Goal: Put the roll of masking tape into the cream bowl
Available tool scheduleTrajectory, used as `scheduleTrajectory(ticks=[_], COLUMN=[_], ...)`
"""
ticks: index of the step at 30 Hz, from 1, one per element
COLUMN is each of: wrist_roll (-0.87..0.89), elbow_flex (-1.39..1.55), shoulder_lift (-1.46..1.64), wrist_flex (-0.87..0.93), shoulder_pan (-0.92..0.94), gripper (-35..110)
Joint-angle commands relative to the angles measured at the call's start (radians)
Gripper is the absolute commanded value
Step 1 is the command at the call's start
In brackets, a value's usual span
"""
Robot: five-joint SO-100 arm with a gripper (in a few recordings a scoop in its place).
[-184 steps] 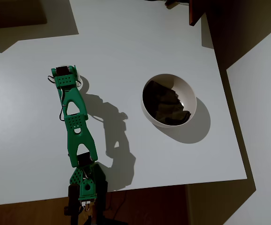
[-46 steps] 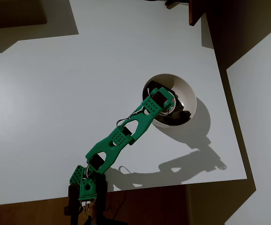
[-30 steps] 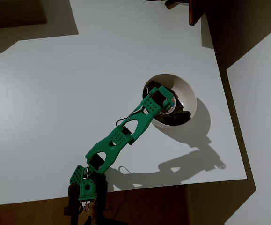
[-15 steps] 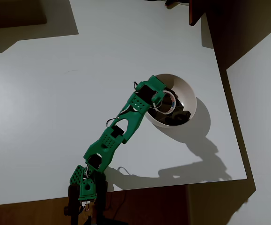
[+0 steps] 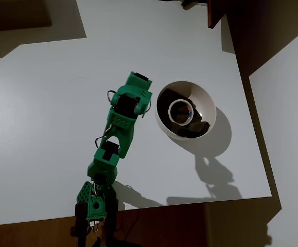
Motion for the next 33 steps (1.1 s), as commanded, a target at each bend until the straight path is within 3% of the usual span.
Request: scheduleTrajectory(ticks=[1,8,17,33], wrist_roll=[0.008,0.012,0.051,0.015], elbow_flex=[-0.009,0.244,0.577,1.520], shoulder_lift=[0.163,0.357,0.529,0.922], wrist_flex=[0.091,0.091,0.071,-0.337], shoulder_pan=[-0.110,-0.341,-0.505,-0.522], gripper=[-8,-8,-8,-8])
